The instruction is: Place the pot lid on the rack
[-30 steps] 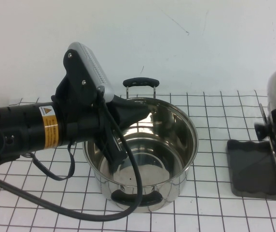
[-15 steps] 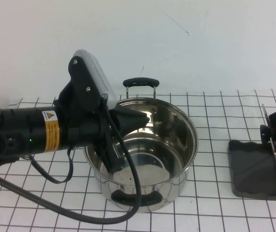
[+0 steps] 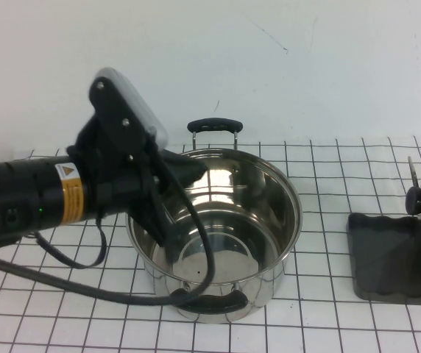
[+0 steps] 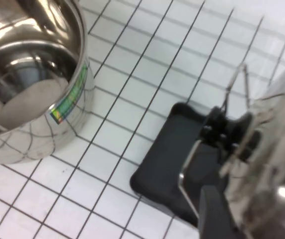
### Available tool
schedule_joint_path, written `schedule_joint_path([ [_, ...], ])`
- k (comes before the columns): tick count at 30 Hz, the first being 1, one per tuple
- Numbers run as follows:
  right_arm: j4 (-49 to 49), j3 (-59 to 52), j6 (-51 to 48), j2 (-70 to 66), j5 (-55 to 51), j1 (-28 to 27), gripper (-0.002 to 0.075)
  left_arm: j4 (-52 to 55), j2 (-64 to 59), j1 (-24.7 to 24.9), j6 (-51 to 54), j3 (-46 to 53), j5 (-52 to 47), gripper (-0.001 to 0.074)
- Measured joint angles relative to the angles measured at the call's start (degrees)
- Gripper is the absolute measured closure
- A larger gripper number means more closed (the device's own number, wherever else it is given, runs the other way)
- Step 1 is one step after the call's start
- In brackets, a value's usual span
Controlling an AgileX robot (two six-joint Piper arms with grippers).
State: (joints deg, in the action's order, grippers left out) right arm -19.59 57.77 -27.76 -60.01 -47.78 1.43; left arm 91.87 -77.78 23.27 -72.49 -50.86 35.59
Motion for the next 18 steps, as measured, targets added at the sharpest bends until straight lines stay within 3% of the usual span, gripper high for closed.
schedule_joint_path([
  [5, 1.7, 0.0, 0.0, 9.8, -0.7, 0.0, 0.0445, 5.6, 5.7, 0.0, -8.2, 0.5, -6.3, 0.0736],
  [9, 2.0, 0.0, -1.3, 19.4, 0.1, 0.0, 0.0559, 8.0, 12.4, 0.0, -12.5, 4.4, -9.4, 0.0736],
  [13, 2.0, -1.8, -1.7, 29.0, 3.9, 0.0, 0.068, 8.1, 21.0, 0.0, -15.2, 12.8, -16.7, 0.0736],
  [18, -0.1, -10.9, -1.8, 40.3, 12.5, 0.0, 0.072, 8.0, 35.2, 0.0, -21.4, 23.8, -23.4, 0.0736],
])
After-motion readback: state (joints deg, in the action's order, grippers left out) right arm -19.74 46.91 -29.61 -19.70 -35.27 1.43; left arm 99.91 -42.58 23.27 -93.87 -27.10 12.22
